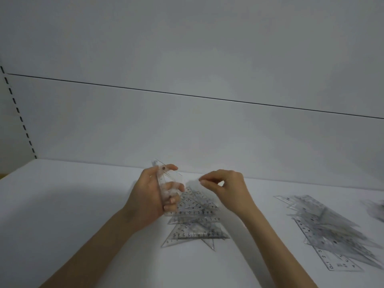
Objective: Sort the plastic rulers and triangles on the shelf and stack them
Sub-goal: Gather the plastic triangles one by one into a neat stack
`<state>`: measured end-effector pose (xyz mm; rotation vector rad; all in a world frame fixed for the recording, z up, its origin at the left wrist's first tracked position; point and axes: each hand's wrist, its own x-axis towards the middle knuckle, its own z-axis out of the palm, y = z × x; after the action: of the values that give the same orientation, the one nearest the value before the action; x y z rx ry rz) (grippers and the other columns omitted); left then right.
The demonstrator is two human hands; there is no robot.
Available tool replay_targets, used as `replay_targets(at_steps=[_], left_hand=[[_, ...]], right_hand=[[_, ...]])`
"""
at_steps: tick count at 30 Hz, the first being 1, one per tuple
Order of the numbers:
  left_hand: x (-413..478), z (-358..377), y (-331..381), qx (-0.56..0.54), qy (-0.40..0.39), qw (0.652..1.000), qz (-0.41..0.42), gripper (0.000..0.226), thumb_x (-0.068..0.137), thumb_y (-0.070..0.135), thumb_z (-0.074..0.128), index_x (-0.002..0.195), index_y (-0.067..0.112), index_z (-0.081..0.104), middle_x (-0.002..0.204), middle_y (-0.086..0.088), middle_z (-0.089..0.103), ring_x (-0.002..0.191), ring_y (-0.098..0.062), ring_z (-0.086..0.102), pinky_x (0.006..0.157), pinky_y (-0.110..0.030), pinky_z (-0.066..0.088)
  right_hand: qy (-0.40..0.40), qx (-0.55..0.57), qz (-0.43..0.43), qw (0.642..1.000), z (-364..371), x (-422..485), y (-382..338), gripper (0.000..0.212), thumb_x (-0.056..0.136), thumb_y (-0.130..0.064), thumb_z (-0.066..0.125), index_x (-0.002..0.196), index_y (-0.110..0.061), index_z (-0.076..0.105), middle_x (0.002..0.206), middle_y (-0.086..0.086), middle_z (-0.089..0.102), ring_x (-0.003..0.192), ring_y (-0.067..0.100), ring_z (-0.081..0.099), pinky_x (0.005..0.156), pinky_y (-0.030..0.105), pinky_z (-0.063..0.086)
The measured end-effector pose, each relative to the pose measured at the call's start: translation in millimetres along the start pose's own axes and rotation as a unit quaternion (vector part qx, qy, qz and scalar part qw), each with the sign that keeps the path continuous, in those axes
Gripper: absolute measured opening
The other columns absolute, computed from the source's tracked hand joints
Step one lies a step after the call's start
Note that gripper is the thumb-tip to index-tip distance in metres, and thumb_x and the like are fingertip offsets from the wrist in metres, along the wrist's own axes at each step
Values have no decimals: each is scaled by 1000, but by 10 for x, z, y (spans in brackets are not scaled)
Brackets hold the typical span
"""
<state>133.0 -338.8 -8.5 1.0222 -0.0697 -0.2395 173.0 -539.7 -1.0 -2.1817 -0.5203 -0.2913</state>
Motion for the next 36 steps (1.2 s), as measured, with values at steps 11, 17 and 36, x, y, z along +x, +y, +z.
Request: replay_targets(at_steps=[11,17,36], left_hand=[[75,-108,-2,-12,76,996,34,46,94,51,27,100,17,57,73,-17,54,45,-17,35,48,-20,21],[70,-88,11,-14,100,993,61,43,94,48,28,98,18,59,74,-17,55,47,-20,40,47,-22,25],[16,78,-15,-32,73,993,82,39,95,42,31,109,17,57,82,-19,60,70,-29,62,65,-42,53]], right_hand=[[-184,-148,33,971,-23,-67,49,34,71,-41,81,100,-27,73,97,-11,62,81,4,52,73,20,44],[-121,73,107,984,-225,-61,53,10,78,-10,77,71,-13,71,65,4,63,53,9,52,51,19,40],[-76,371,209,902,346,-160,-393,12,86,-6,67,83,5,69,69,15,71,57,20,66,50,24,52]])
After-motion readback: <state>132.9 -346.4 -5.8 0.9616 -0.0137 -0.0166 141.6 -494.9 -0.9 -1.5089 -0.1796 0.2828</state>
